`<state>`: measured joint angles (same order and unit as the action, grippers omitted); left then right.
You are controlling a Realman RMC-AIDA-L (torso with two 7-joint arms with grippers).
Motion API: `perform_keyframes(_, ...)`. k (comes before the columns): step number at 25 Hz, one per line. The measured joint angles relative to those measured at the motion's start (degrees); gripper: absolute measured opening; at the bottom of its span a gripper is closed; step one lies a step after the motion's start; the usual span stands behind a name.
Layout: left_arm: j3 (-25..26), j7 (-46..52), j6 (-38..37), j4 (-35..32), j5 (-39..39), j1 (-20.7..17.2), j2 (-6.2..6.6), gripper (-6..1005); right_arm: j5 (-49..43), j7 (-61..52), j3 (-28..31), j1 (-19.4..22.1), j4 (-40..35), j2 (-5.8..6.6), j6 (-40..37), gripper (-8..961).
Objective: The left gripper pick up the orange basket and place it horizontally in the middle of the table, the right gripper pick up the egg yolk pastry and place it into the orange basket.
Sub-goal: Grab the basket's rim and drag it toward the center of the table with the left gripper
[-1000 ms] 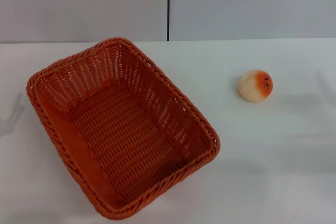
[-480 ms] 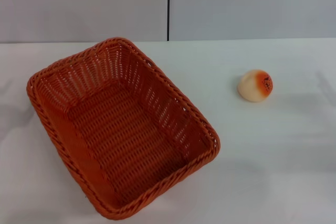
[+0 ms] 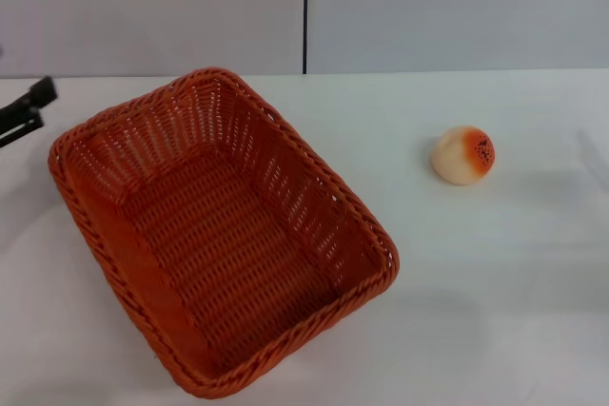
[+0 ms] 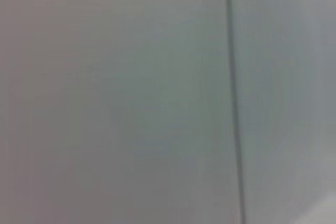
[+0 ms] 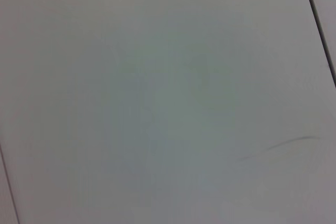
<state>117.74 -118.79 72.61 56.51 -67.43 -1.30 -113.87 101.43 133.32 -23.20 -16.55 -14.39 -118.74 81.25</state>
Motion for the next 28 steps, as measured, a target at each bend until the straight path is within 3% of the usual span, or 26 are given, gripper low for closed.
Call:
perform_keyframes(1,0.0,0.0,0.0,0.0,0.0,0.0,0.0,756,0.0,0.0,0.0,-0.1,0.0,0.0,-0.1,726)
perform_keyframes(2,4.0,14.3,1.5,13.3,-17.7,1.9,-1.43,755,0.0,0.0,0.0,-0.2,0.1,-0.04,-0.1,726)
perform_keyframes(4,4.5,15.9,2.0,15.2,-20.0,2.3,-1.61,751,0.0,0.0,0.0,-0.2,0.1,-0.06,-0.1,726)
perform_keyframes(8,8.0,30.2,9.4,26.4,-37.2,7.7,-2.43,745,0.0,-0.2,0.0,-0.6,0.1,-0.09,-0.1,725)
perform_keyframes(10,8.0,30.2,9.4,26.4,-37.2,7.7,-2.43,742,0.0,-0.3,0.0,-0.7,0.1,-0.09,0.0,725)
perform_keyframes(11,9.7,37.8,14.5,32.6,-48.7,12.6,-3.61,740,0.0,-0.3,0.0,-0.7,0.1,-0.09,0.1,725)
perform_keyframes(14,8.2,42.1,15.3,37.5,-55.7,14.6,-4.33,736,0.0,-0.3,0.0,-0.7,0.1,-0.09,0.2,725)
perform_keyframes(19,1.2,49.1,13.2,41.5,-64.5,17.8,-4.32,728,0.0,-0.3,-0.1,-0.8,0.1,-0.09,-0.1,726)
perform_keyframes(22,-3.5,52.7,13.4,41.3,-71.1,21.7,-4.24,723,0.0,-0.4,-0.1,-0.8,0.2,-0.09,0.0,726)
perform_keyframes(28,-7.3,55.4,14.4,40.3,-77.0,25.5,-4.23,700,0.0,-0.4,0.0,-0.8,0.6,-0.09,-0.1,726)
